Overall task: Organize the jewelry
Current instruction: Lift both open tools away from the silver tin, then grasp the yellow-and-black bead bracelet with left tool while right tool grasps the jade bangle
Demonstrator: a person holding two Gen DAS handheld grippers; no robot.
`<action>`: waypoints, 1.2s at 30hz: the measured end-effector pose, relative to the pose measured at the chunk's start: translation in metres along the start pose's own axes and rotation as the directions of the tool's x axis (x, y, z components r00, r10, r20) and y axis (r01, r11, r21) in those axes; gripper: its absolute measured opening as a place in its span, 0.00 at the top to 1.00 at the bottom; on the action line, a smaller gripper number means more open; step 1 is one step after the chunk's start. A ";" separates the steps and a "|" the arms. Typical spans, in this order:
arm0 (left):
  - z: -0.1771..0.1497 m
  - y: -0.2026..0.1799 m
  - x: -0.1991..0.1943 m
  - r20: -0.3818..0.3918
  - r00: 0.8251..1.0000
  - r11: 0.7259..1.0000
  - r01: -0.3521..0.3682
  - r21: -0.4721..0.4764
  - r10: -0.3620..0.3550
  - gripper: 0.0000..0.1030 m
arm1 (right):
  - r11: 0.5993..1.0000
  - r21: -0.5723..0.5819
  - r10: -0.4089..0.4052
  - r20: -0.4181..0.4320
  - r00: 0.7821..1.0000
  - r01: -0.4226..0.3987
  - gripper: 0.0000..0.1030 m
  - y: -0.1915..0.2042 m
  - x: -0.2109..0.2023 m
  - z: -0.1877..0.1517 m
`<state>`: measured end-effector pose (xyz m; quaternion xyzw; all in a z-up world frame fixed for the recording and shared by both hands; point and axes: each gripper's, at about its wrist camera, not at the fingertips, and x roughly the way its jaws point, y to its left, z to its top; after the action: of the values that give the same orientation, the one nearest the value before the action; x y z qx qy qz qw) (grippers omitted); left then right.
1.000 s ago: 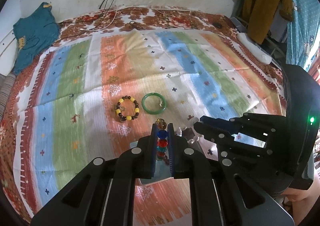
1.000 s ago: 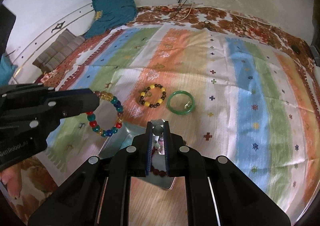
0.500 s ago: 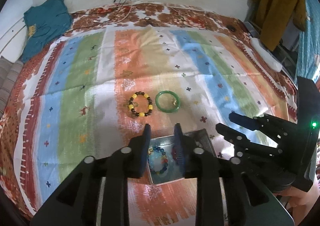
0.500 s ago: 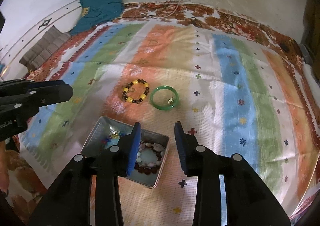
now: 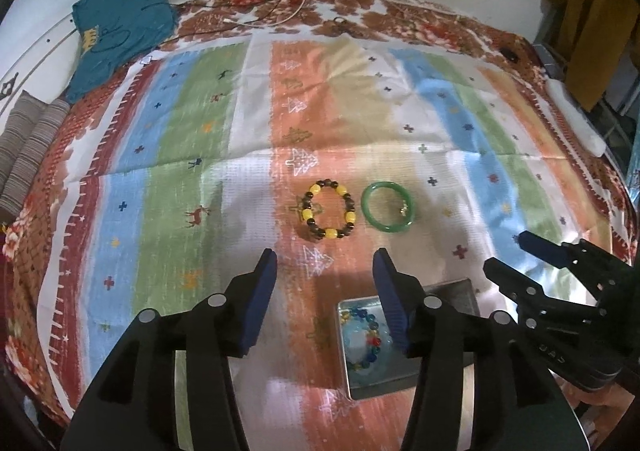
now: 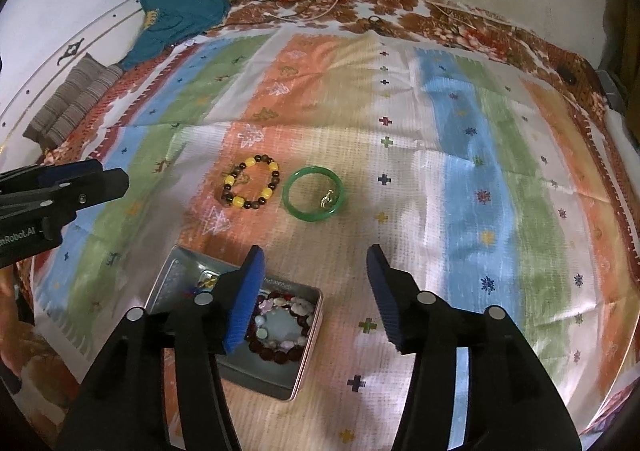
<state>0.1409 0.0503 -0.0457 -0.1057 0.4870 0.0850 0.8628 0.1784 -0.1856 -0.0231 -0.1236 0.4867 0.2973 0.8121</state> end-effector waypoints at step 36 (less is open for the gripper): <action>0.043 0.021 0.104 -0.142 0.983 0.992 -0.122 -0.011 0.119 0.46 | 0.998 -0.013 -0.064 -0.104 0.993 0.063 0.35 -0.012 0.084 0.049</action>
<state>0.2237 0.0859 -0.1155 -0.0901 0.5514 0.1340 0.8185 0.2499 -0.1407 -0.0728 -0.1581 0.5227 0.2668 0.7941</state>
